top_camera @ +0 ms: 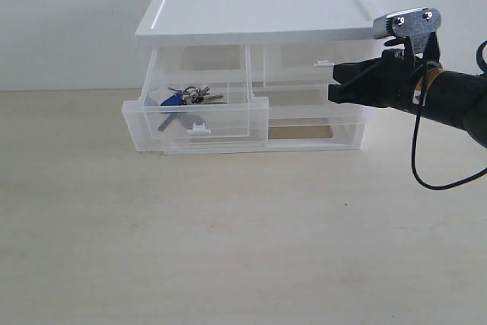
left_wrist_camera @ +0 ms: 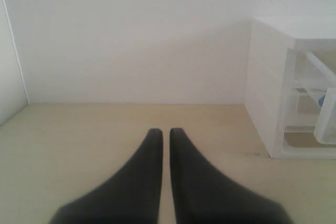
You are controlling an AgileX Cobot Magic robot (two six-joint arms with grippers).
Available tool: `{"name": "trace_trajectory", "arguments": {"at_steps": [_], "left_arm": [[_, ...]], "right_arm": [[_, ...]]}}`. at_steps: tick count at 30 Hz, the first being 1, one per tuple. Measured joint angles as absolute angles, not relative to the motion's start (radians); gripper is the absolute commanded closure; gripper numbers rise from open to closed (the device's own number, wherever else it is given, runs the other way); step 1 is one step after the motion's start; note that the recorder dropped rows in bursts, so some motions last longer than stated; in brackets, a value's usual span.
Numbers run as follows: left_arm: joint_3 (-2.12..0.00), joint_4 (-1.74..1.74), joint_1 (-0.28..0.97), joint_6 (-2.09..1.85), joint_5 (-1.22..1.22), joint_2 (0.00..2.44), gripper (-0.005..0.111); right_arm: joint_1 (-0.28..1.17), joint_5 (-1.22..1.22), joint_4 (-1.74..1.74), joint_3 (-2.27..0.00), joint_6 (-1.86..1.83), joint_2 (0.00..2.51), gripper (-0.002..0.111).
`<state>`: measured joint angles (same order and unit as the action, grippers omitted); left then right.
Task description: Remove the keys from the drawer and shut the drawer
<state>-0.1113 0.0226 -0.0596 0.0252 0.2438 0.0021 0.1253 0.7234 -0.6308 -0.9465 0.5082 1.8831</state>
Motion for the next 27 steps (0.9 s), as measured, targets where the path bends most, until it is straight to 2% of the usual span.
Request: {"name": "trace_trajectory", "arguments": {"at_steps": [11,17,27], "left_arm": [[-0.005,0.026,-0.06,0.025,0.142,0.002,0.102],[-0.004,0.026,-0.06,0.025,0.293,0.002,0.102],[-0.004,0.026,-0.06,0.025,0.295,0.002,0.102]], "right_arm": [[0.125,0.723,-0.629,-0.947,0.508,1.883,0.108],[0.125,0.723,-0.629,-0.947,0.508,1.883,0.108],[0.125,0.723,-0.629,-0.947,0.508,1.883,0.108]]}}
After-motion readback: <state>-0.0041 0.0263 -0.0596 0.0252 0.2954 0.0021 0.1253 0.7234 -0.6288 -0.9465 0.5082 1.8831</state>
